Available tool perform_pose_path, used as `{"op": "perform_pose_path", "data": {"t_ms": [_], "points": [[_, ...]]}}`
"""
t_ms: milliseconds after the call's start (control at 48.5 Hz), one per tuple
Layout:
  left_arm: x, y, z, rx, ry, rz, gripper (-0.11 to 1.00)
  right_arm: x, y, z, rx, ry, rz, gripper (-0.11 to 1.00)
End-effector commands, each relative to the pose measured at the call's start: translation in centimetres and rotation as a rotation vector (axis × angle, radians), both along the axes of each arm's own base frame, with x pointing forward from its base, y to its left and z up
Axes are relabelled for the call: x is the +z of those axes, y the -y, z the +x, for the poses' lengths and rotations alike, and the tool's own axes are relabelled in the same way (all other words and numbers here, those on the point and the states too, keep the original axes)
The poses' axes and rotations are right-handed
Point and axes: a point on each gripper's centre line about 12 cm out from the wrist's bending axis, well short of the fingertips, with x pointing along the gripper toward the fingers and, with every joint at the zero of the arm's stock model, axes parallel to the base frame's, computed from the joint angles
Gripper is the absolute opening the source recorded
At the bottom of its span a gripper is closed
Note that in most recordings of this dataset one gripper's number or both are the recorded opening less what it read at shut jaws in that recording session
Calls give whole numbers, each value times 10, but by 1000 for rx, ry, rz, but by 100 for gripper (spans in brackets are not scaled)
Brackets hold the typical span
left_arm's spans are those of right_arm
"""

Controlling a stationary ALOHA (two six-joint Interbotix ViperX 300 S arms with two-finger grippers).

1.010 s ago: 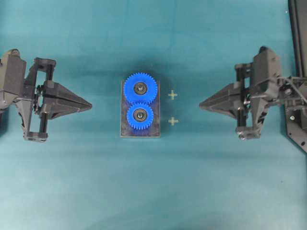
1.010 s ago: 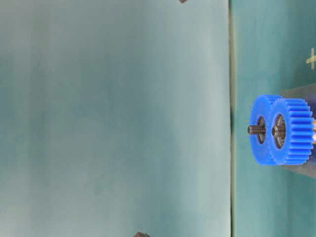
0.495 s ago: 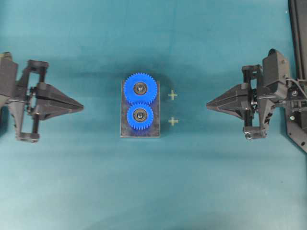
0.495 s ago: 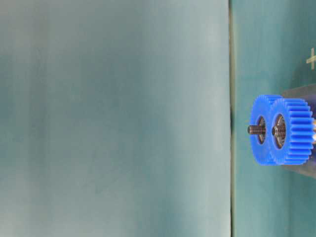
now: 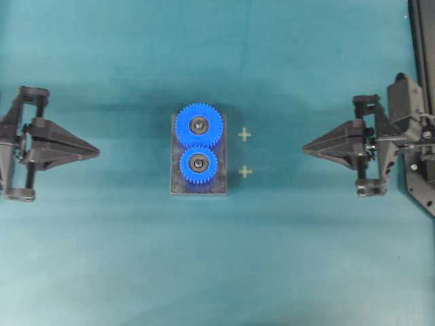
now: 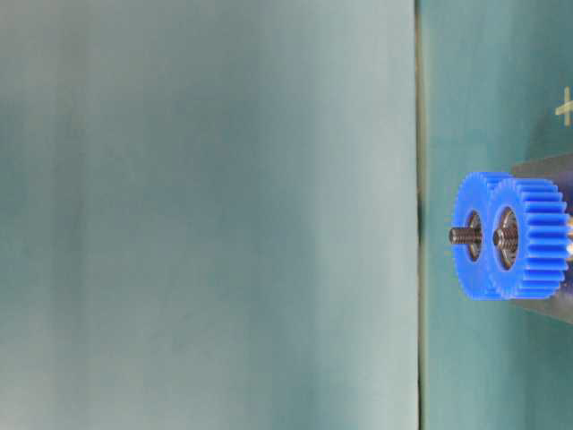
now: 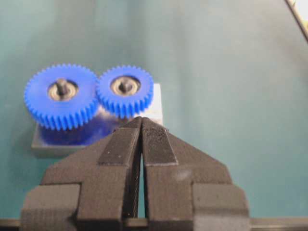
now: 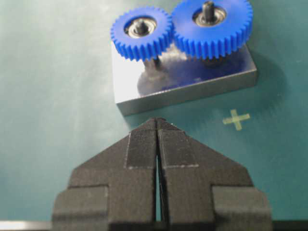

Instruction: Fit the small gear onto the shaft.

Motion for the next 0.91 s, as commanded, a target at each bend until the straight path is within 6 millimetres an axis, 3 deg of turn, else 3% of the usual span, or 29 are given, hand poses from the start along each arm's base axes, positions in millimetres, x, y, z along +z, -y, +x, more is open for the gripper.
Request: {"op": "perform_pose_path", "data": {"t_ms": [0,412,886], "points": [[5,-1,-3,2,35,0,0,8,1,2,-5,52,-6,-1],[-3,-6,-30,22,91,0,0,-6,3,-19,-14,38,-12,-1],[-26,-6,-61,22,133,-5,0,-10,2,-75,-31,97,-12,-1]]}}
